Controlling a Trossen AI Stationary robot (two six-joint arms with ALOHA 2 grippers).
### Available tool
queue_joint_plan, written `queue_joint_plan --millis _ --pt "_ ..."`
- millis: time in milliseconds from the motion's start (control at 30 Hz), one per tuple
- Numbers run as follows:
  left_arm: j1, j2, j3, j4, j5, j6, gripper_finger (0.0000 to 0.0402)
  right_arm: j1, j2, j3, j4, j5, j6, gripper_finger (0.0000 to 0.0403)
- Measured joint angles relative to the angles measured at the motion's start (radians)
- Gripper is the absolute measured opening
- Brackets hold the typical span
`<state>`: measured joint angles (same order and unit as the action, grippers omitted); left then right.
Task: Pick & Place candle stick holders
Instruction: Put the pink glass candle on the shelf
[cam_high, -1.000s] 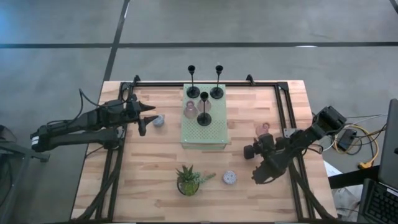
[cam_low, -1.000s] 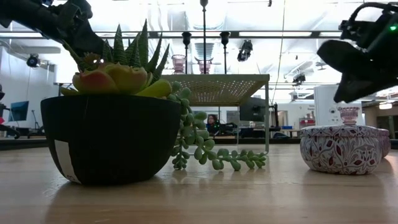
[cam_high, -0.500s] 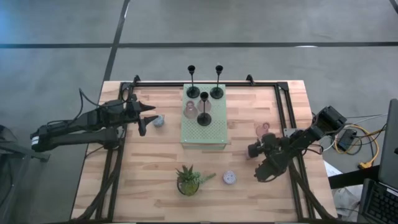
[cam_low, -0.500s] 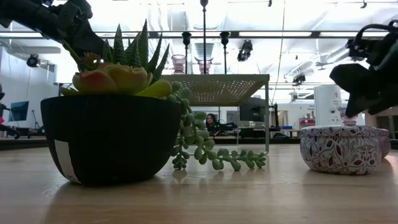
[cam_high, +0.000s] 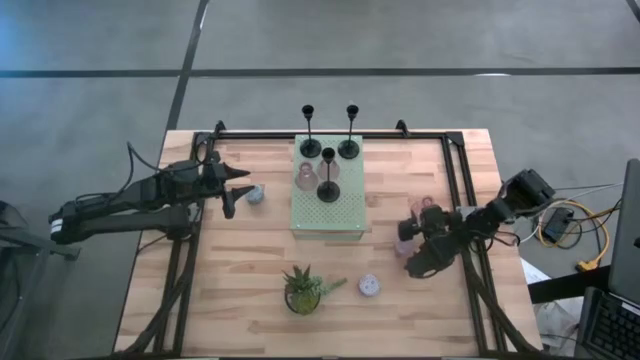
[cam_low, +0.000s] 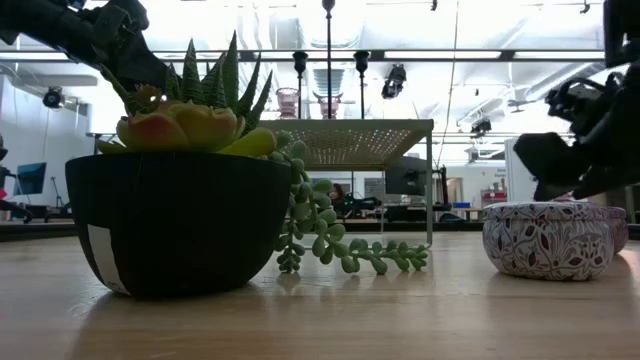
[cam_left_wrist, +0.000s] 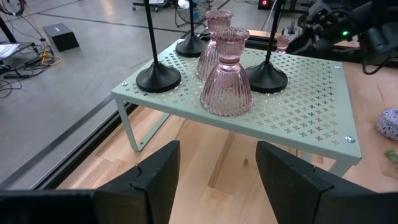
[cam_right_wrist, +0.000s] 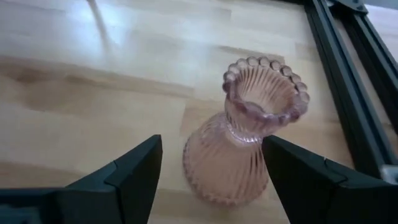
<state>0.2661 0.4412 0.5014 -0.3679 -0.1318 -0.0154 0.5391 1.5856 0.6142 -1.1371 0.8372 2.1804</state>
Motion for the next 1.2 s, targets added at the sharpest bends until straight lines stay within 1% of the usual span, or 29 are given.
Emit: queue_joint_plan --millis 200,333,467,600,767,1200 --pt "0.0 0.0 0.0 0.0 0.0 0.0 0.0216 -0.087 0.0 -0.064 0.111 0.101 -0.092 0.0255" --pt "0.0 0.0 0.0 0.0 0.0 0.0 0.0216 -0.134 0.0 -0.092 0.195 0.133 -0.171 0.0245" --pt "0.0 0.0 0.0 0.0 0.0 0.0 0.0216 -0.165 0.0 -0.107 0.247 0.152 -0.211 0.0226" --pt "0.0 0.0 0.0 0.0 0.0 0.0 0.0216 -0.184 0.002 -0.114 0.259 0.179 -0.218 0.0188" --pt "0.0 0.0 0.0 0.0 0.0 0.0 0.0216 -0.189 0.0 -0.108 0.258 0.213 -0.22 0.0114" --pt "0.0 0.0 0.0 0.0 0.0 0.0 0.0216 -0.188 -0.007 -0.037 0.224 0.168 -0.3 0.011"
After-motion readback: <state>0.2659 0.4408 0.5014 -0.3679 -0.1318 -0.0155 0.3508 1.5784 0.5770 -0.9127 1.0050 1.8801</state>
